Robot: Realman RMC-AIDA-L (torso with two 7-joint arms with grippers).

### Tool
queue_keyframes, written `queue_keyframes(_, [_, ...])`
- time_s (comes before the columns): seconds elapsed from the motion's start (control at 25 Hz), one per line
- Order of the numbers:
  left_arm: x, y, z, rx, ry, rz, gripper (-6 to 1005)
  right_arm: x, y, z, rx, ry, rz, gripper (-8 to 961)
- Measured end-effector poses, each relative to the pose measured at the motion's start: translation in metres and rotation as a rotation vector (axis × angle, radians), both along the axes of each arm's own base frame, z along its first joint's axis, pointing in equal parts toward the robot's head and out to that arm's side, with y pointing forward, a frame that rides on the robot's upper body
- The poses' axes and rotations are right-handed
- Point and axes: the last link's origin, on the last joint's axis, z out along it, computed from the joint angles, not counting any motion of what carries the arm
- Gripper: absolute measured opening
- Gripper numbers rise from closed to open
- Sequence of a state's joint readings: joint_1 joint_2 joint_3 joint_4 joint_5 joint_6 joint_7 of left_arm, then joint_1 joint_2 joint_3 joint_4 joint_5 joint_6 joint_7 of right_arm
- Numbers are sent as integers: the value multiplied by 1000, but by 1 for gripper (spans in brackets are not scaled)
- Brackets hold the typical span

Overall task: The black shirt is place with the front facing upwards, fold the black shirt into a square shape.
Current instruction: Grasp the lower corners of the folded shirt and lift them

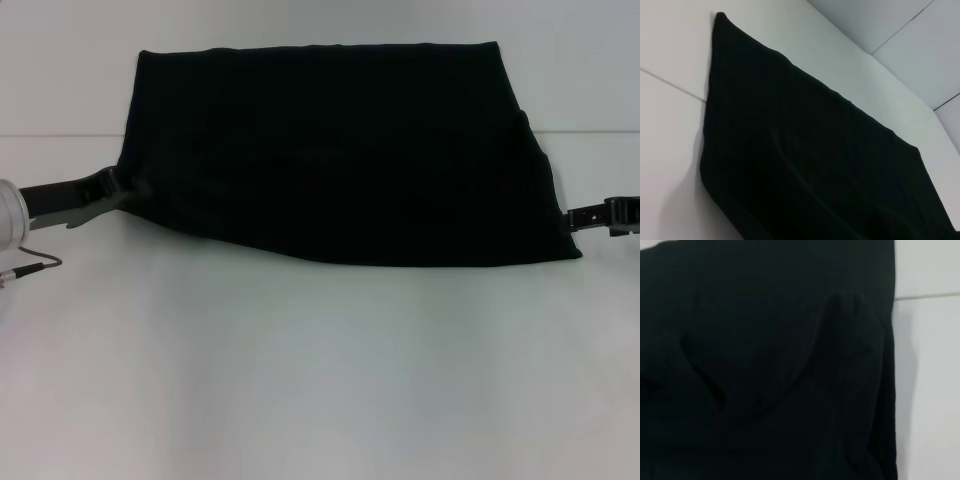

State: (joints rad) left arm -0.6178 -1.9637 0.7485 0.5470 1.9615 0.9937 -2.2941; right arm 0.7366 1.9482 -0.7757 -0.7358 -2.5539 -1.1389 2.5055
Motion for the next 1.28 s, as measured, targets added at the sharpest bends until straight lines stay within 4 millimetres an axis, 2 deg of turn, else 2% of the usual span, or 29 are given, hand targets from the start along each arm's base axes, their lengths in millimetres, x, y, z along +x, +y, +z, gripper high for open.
queue_keyframes(0.72, [3,1,-4,-4,-9,-3,41,-3,12,-43,19,-95,43,862])
queue_keyframes(1.28, [3,1,-3,0,-9,-2,41,-3,12,-51,13,-98,38,851])
